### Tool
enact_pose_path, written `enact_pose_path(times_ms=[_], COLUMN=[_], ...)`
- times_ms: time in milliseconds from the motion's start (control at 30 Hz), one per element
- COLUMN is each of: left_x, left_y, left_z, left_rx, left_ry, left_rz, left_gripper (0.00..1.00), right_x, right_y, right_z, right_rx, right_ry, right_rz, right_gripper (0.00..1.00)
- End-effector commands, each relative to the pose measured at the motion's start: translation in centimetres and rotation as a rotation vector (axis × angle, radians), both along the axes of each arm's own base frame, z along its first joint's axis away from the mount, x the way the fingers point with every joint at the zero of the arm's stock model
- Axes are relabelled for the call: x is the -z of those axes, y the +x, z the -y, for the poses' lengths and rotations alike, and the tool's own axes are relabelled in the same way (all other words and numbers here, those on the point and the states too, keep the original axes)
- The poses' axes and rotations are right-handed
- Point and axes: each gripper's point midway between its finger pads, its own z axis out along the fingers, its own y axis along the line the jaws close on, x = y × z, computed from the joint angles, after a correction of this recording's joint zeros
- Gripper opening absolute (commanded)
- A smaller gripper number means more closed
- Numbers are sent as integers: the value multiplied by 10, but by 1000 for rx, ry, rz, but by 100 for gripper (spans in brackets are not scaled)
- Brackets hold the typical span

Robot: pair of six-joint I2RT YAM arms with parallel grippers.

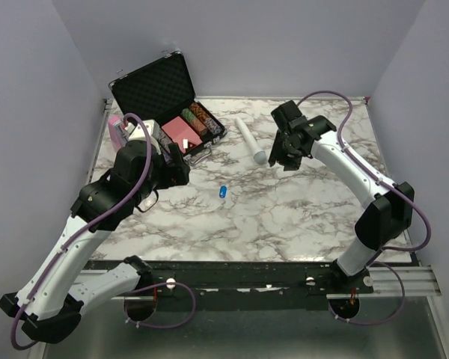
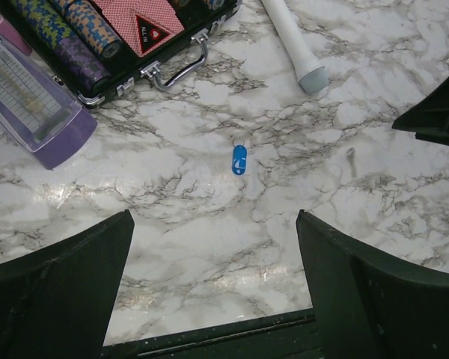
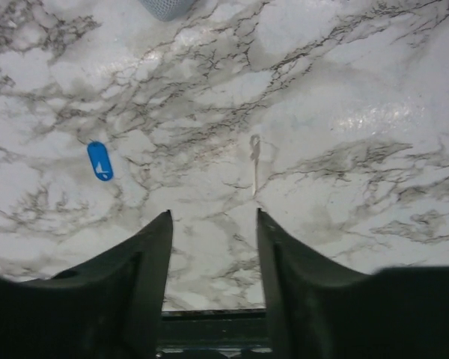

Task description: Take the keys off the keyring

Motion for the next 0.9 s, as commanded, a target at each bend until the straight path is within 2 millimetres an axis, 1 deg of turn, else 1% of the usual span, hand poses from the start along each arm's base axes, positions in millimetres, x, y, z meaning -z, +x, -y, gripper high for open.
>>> enact_pose_path(times_ms=[0, 33, 67, 133, 233, 300, 367, 567, 667, 700, 733, 767, 833, 867], left_x=[-2, -2, -3, -5, -9, -12, -15, -20, -23, -24, -25, -28, -29, -31], left_y=[4, 5, 6, 8, 12, 15, 17, 21, 21, 21, 20, 19, 18, 17], left_z=[-5, -4, -2, 0, 3, 5, 6, 6, 4, 4, 4, 5, 7, 7], left_rx=[-14, -11, -6, 2, 13, 18, 23, 33, 32, 34, 40, 50, 63, 66], left_ry=[30, 28, 28, 29, 38, 45, 52, 61, 64, 62, 58, 48, 31, 19], left_rz=[14, 16, 19, 20, 25, 29, 35, 66, 83, 91, 101, 112, 134, 148], left_gripper=[98, 98, 98, 98, 98, 98, 98, 99, 99, 99, 99, 99, 99, 99], right_x=[-10, -11, -14, -18, -28, -39, -50, -83, -109, -120, -126, -137, -150, -153], right_y=[2, 2, 1, 1, 1, 1, -1, -12, -16, -18, -19, -22, -27, -30], right_z=[3, 2, 3, 4, 2, -2, -2, 14, 24, 28, 33, 40, 55, 61], right_rx=[-5, -7, -6, -9, -26, -52, -66, -70, -57, -47, -33, 2, 74, 97], right_ry=[-14, -12, -9, -11, 5, 37, 57, 59, 74, 83, 85, 91, 102, 109], right_rz=[18, 20, 22, 33, 52, 80, 116, 237, 337, 381, 412, 459, 540, 579], right_gripper=[62, 66, 74, 83, 91, 99, 100, 100, 100, 100, 100, 100, 100, 100])
